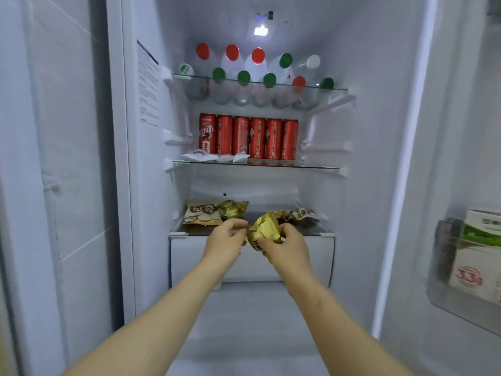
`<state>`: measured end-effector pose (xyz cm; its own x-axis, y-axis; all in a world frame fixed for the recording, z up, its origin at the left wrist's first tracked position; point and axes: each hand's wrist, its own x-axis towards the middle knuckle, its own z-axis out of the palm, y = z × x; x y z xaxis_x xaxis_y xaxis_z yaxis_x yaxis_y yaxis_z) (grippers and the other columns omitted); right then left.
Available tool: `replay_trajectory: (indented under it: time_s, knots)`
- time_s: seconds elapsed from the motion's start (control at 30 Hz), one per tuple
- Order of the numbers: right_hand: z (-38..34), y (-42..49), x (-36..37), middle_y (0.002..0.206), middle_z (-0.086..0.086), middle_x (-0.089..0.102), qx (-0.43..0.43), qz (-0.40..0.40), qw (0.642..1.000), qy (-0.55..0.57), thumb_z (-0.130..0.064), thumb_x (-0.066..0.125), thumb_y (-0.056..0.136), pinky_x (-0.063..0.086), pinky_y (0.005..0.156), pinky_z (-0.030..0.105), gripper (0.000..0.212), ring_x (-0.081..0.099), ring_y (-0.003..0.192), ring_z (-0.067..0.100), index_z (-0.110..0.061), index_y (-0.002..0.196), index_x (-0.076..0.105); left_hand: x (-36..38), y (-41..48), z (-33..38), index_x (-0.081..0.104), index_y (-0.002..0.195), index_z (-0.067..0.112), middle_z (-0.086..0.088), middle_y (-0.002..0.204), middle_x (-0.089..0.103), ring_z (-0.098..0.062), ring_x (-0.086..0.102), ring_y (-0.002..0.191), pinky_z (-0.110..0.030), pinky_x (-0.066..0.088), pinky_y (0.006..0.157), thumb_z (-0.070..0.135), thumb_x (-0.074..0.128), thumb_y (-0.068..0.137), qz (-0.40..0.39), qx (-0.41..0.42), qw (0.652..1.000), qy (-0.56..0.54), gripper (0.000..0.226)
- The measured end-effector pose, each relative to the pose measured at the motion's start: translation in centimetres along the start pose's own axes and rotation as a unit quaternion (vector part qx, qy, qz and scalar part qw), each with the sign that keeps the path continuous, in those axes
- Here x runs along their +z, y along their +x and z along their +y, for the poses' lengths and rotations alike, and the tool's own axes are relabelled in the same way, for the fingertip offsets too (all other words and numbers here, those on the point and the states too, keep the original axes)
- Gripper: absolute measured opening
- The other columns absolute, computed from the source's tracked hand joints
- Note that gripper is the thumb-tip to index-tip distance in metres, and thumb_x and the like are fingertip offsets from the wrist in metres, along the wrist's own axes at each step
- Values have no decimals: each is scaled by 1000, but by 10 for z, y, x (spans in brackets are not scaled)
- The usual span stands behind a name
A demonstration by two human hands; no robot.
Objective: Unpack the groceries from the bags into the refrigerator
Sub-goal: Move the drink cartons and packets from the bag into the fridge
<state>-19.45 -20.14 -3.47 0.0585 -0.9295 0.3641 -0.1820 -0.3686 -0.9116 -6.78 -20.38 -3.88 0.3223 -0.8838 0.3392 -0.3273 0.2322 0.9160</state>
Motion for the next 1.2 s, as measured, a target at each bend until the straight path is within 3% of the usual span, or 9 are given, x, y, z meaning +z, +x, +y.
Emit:
replay_trajectory:
  time_s: [0.1, 0.2, 0.33, 0.5, 0.6, 0.73, 0.97, 1.07, 1.2]
  knots:
    - [9, 20, 8, 84, -1, 60, -7, 11, 999, -32, -13, 65, 83, 47, 69, 32, 11, 57, 79, 17, -14, 89, 56, -2, 25, -12, 62, 104, 28, 2, 109, 65, -17, 58, 102, -34, 48, 89, 18, 51, 93, 22, 25, 998, 52, 18]
    - [21, 44, 13, 81, 2, 58, -38, 16, 997, -62, -12, 65, 83, 37, 56, 23, 10, 49, 69, 12, -13, 86, 55, -1, 47, -18, 63, 113, 22, 5, 111, 63, -15, 57, 102, -29, 47, 85, 18, 49, 93, 45, 84, 979, 178, 25]
    - [38, 81, 21, 82, 3, 57, -72, 11, 991, -113, -14, 63, 84, 36, 57, 22, 8, 47, 70, 12, -10, 83, 56, 4, 76, -25, 62, 112, 24, 5, 113, 63, -17, 54, 106, -34, 49, 82, 21, 49, 91, 68, 154, 932, 320, 25]
    - [56, 131, 33, 74, 0, 56, -105, -13, 984, -145, -10, 61, 86, 35, 57, 16, 10, 50, 71, 14, -8, 77, 57, 12, 114, -40, 59, 118, 22, 6, 125, 56, -17, 40, 118, -29, 38, 94, 21, 50, 90, 66, 215, 887, 404, 30]
    - [64, 159, 40, 75, 4, 58, -112, -30, 981, -153, -6, 60, 85, 37, 60, 20, 9, 53, 73, 19, -5, 77, 60, 15, 136, -48, 54, 127, 21, 4, 130, 53, -16, 39, 120, -27, 33, 99, 22, 49, 90, 55, 204, 883, 419, 37]
    - [70, 188, 47, 75, -1, 54, -111, -57, 977, -172, -6, 59, 86, 33, 54, 16, 23, 49, 72, 14, -19, 69, 52, 19, 158, -51, 44, 135, 26, 5, 138, 44, -17, 34, 128, -36, 31, 104, 28, 49, 90, 47, 174, 881, 438, 45]
    - [78, 215, 54, 85, -5, 55, -103, -82, 969, -207, -14, 58, 89, 32, 53, 20, 7, 51, 79, 13, -18, 93, 55, 22, 172, -64, 28, 143, 27, 1, 148, 30, -22, 31, 133, -42, 31, 107, 30, 51, 89, -19, 104, 883, 457, 59]
    - [78, 216, 55, 86, -4, 57, -76, -99, 979, -162, -13, 64, 82, 40, 61, 25, 19, 55, 82, 15, -16, 98, 55, 23, 172, -66, 25, 144, 25, 0, 149, 28, -23, 31, 133, -41, 32, 106, 32, 51, 89, -17, 103, 879, 465, 61]
    - [74, 210, 52, 86, -9, 53, -50, -98, 988, -104, -15, 71, 76, 41, 60, 21, 33, 51, 76, 4, -17, 102, 50, 23, 168, -62, 27, 143, 25, 0, 149, 29, -24, 31, 133, -41, 30, 106, 34, 52, 88, -14, 105, 879, 464, 61]
